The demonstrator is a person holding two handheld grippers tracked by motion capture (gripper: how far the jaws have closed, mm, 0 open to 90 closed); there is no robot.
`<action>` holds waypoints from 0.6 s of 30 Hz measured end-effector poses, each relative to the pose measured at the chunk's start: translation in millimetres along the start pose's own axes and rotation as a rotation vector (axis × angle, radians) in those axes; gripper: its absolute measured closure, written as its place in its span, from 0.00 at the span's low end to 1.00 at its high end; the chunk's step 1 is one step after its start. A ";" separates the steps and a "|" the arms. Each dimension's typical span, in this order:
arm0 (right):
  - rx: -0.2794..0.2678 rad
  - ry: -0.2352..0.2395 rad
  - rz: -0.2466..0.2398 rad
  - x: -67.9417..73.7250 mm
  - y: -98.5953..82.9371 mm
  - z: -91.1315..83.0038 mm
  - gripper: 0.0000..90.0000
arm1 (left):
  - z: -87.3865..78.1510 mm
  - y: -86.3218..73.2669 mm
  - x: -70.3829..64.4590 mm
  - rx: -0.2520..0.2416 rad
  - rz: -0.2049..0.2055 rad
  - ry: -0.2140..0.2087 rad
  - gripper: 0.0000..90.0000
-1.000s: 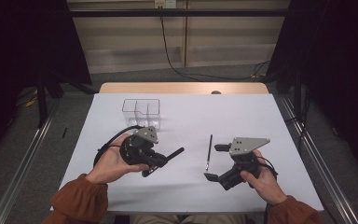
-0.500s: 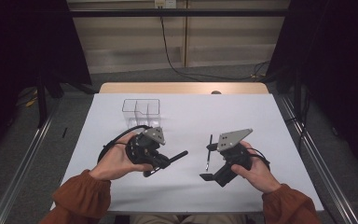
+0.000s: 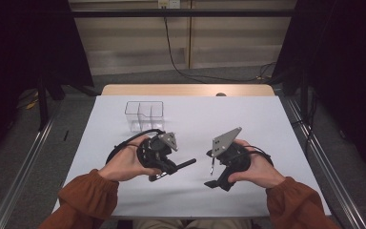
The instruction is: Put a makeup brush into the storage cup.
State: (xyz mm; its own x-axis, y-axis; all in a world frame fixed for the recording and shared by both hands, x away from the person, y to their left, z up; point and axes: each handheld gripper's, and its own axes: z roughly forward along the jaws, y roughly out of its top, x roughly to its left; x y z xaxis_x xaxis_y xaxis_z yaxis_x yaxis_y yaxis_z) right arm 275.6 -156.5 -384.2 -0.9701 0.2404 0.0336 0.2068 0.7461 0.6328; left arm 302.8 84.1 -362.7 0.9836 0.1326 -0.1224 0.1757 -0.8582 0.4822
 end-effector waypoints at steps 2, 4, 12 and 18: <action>0.027 0.011 -0.003 -2.2 2.6 1.7 0.05 | 1.7 0.4 -0.2 0.006 -0.004 -0.002 0.89; 0.062 0.015 -0.007 -5.1 5.2 4.0 0.05 | 3.2 0.8 0.6 0.021 0.000 -0.004 0.88; 0.209 0.053 -0.024 -12.5 15.8 12.4 0.09 | 7.3 1.5 1.4 0.047 0.005 -0.004 0.89; 0.271 0.073 -0.024 -13.4 18.0 18.3 0.10 | 9.8 1.6 0.6 0.065 0.018 -0.003 0.88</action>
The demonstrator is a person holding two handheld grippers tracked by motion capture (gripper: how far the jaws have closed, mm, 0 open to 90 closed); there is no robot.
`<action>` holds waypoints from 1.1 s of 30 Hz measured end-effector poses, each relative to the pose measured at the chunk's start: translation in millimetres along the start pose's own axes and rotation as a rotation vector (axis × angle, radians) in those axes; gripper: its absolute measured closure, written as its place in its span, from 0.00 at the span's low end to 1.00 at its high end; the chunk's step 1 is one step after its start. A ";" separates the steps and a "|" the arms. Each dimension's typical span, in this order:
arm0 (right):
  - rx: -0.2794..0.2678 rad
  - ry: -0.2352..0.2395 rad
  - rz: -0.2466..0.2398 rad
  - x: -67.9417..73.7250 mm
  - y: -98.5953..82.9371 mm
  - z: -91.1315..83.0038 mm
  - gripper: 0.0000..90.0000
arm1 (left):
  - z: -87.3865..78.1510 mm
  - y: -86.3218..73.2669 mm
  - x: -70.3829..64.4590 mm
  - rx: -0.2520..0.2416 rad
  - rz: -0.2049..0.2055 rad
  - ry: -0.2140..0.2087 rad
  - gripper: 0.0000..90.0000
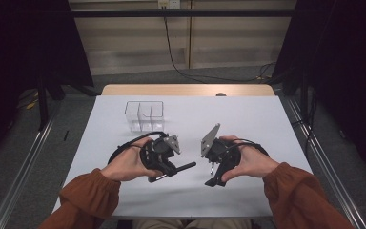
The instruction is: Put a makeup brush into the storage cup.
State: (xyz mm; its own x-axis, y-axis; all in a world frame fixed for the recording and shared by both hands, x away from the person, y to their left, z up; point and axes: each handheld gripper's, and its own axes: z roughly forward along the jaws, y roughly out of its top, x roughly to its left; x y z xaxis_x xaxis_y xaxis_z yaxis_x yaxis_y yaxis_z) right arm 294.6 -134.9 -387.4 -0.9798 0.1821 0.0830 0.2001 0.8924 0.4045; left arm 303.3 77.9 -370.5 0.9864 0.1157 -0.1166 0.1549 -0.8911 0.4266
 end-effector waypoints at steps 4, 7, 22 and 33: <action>0.017 0.003 0.008 -2.1 1.6 1.4 0.10 | 2.4 0.2 -0.4 0.008 -0.003 -0.009 0.89; 0.024 0.008 0.001 -3.9 2.7 2.5 0.09 | 3.2 0.3 -0.1 0.008 0.001 -0.008 0.88; -0.026 0.041 -0.053 -7.6 9.6 1.6 0.36 | 9.0 1.0 -1.0 0.026 0.013 -0.031 0.88; -0.054 0.058 -0.068 -9.7 17.4 4.4 0.53 | 13.2 2.8 -2.6 0.034 0.035 -0.030 0.88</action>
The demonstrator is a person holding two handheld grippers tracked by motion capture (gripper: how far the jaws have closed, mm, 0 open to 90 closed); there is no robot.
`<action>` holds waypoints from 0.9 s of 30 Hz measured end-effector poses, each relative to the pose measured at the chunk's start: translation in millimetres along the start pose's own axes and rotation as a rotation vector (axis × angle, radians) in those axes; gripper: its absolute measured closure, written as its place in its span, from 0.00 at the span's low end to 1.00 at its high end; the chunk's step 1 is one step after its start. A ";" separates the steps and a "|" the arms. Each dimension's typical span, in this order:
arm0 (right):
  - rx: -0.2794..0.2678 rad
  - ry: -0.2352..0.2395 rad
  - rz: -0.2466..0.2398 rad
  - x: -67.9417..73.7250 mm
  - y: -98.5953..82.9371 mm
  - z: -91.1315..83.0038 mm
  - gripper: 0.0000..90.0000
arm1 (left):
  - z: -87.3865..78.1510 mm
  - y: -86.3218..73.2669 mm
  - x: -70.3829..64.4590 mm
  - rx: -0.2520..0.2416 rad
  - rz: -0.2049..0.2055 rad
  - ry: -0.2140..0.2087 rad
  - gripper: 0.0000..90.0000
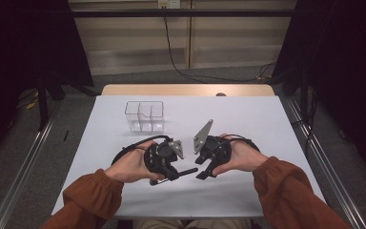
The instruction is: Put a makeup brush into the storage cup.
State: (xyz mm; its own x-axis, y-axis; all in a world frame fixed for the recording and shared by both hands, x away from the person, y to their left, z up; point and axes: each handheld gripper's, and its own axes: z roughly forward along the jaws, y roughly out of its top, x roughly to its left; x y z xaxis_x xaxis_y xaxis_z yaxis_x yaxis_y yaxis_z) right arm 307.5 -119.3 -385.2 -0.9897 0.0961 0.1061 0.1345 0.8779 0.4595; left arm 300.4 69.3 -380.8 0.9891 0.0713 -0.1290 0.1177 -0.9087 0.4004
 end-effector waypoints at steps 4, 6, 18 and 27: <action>0.002 0.021 -0.009 0.9 2.8 0.8 0.59 | 0.4 0.3 0.7 0.003 0.001 -0.003 0.88; 0.001 0.021 -0.015 1.4 3.9 2.1 0.61 | 1.1 0.3 -0.1 -0.002 -0.009 -0.002 0.88; -0.020 0.053 -0.024 1.8 7.6 4.9 0.73 | 1.7 1.6 0.8 0.004 0.015 -0.008 0.88; -0.029 0.071 -0.029 0.3 8.5 7.7 0.86 | 3.3 2.0 -0.3 -0.010 0.011 -0.011 0.88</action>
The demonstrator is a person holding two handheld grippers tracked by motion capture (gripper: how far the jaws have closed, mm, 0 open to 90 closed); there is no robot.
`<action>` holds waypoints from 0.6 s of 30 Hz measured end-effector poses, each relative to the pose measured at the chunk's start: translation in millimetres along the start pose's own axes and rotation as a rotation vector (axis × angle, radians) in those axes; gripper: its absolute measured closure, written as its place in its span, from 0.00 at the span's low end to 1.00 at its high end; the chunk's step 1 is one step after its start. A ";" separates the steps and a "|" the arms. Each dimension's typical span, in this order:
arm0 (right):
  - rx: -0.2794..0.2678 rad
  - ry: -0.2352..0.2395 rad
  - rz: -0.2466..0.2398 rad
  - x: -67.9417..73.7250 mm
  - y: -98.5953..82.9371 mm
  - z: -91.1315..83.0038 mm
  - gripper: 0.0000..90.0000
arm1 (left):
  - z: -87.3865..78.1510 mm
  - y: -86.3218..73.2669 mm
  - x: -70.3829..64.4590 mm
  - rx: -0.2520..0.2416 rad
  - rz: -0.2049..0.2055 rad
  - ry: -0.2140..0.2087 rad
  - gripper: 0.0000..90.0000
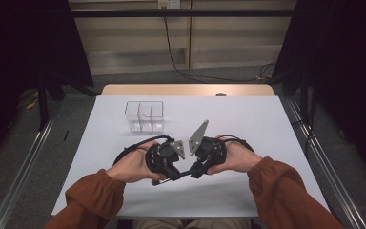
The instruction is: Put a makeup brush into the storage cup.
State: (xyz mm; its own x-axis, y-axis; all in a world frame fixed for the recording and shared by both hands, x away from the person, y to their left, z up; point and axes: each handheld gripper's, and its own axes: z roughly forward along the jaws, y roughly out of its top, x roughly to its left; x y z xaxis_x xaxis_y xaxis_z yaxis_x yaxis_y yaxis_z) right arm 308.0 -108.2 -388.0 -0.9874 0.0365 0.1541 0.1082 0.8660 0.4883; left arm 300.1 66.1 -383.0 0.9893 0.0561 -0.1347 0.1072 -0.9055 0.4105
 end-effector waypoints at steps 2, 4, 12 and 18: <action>0.000 0.010 0.008 -0.8 0.0 0.1 0.87 | 0.1 -0.3 0.4 0.003 0.005 0.004 0.88; -0.003 0.014 0.004 -1.3 -0.7 1.1 0.87 | -0.1 -0.9 0.5 0.001 0.006 -0.003 0.88; -0.005 0.023 -0.003 -2.3 -1.9 0.5 0.88 | 1.3 -0.5 1.3 -0.013 0.013 -0.007 0.88; -0.001 0.030 0.009 -2.0 -3.8 -1.0 0.89 | 1.7 -1.0 2.7 -0.026 0.019 -0.008 0.86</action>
State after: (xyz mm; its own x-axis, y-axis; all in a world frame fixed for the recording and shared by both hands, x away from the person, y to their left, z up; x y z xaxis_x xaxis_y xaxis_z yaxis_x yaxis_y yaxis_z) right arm 309.6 -112.0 -389.3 -0.9824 0.0291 0.1846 0.1173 0.8650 0.4878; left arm 302.5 66.5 -385.3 0.9904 0.0355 -0.1338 0.0911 -0.8951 0.4365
